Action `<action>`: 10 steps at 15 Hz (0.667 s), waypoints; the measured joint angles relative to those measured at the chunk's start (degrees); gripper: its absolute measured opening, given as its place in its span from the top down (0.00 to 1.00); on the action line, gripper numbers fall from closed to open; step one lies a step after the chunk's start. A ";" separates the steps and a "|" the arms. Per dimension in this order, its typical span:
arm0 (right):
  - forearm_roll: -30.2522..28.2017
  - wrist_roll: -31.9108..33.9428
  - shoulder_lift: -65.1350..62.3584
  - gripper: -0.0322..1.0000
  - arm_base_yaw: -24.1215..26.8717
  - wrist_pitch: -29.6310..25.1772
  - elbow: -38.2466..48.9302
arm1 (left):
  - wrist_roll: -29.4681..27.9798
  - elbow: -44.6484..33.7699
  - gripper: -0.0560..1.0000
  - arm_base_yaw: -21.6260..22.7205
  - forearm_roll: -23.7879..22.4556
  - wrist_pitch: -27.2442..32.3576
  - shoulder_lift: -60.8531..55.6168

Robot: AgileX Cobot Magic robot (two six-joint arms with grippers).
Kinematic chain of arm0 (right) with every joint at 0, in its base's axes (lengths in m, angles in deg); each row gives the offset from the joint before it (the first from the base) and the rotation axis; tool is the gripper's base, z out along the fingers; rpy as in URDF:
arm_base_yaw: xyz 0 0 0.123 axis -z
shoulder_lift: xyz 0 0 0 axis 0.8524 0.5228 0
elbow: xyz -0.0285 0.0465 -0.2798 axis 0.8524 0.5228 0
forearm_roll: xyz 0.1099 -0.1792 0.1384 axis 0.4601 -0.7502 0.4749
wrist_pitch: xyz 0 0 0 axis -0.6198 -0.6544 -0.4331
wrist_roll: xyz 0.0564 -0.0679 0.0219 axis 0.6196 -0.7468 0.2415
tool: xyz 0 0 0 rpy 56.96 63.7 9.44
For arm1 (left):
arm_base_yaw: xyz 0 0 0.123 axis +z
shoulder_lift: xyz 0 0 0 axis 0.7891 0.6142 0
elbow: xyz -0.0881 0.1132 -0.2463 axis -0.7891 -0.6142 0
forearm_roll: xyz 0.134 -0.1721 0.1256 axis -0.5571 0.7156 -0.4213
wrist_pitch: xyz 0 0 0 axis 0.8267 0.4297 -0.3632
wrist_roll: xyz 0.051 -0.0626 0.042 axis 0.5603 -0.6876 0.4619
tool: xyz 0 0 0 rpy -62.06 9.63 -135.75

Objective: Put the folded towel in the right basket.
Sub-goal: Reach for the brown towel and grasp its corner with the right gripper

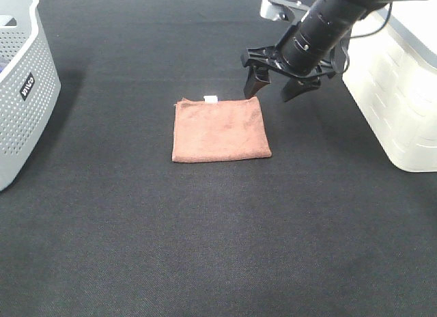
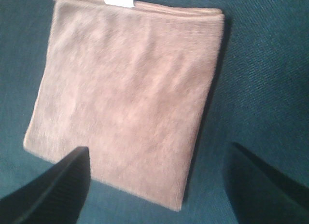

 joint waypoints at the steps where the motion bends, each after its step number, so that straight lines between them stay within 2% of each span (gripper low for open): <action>1: 0.00 0.00 0.00 0.28 0.00 0.00 0.00 | 0.00 0.00 0.12 0.00 0.00 0.00 0.00; 5: 4.93 -4.41 6.25 0.28 0.92 -3.67 -3.72 | 0.00 0.00 0.12 0.00 0.00 0.00 0.00; 10: 5.61 -5.73 11.57 0.28 0.92 -6.42 -8.19 | 0.00 0.00 0.12 0.00 0.00 0.00 0.00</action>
